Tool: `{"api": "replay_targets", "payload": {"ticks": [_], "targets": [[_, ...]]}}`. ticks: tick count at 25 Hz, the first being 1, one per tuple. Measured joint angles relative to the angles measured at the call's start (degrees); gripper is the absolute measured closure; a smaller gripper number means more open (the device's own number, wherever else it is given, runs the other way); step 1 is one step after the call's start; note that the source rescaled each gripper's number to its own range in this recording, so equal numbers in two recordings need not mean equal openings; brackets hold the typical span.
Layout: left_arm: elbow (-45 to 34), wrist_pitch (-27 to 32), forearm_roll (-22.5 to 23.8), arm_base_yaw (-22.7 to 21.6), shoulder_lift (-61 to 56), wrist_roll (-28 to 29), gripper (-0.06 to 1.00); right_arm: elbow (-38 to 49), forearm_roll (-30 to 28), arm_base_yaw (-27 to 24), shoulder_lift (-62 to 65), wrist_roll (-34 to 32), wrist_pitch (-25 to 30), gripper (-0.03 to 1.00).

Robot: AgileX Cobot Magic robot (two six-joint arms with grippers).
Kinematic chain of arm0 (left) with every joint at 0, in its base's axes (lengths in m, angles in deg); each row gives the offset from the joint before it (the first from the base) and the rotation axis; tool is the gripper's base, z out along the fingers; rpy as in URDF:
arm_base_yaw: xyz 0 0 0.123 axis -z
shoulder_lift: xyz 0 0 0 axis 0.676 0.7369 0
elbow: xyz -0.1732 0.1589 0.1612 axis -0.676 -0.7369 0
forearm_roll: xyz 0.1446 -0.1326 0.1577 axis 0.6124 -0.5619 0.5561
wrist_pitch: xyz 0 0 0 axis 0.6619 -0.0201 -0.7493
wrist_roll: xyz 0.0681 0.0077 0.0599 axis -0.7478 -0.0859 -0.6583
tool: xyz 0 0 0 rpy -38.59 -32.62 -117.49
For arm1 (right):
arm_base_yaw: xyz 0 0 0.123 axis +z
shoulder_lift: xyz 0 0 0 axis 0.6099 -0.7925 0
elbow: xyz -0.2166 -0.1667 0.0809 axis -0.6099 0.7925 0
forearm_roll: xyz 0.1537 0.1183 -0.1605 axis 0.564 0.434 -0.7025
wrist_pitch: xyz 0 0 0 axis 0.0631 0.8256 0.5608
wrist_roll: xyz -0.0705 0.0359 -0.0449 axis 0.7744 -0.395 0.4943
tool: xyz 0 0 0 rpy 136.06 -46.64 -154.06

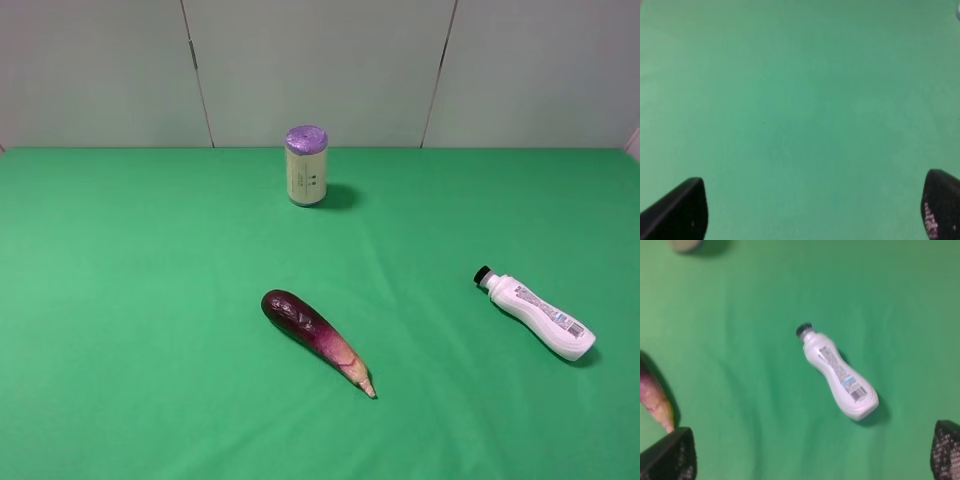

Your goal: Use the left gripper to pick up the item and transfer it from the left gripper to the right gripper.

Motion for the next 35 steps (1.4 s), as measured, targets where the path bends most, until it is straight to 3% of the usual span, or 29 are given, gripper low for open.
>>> {"api": "replay_targets", "payload": {"ticks": [10, 16, 24, 35], "targets": [[0.0, 0.0, 0.0, 0.0, 0.0, 0.0, 0.21, 10.49, -0.16, 0.0, 16.21, -0.18, 0.22, -0.03], [0.0, 0.0, 0.0, 0.0, 0.0, 0.0, 0.21, 12.03, -0.66, 0.0, 16.7, -1.39, -1.01, -0.03], [0.0, 0.0, 0.0, 0.0, 0.0, 0.0, 0.21, 14.43, -1.73, 0.0, 16.74, -2.75, -9.32, -0.03], [0.0, 0.0, 0.0, 0.0, 0.0, 0.0, 0.21, 14.84, -1.9, 0.0, 16.74, -2.75, -10.52, -0.03]]}}
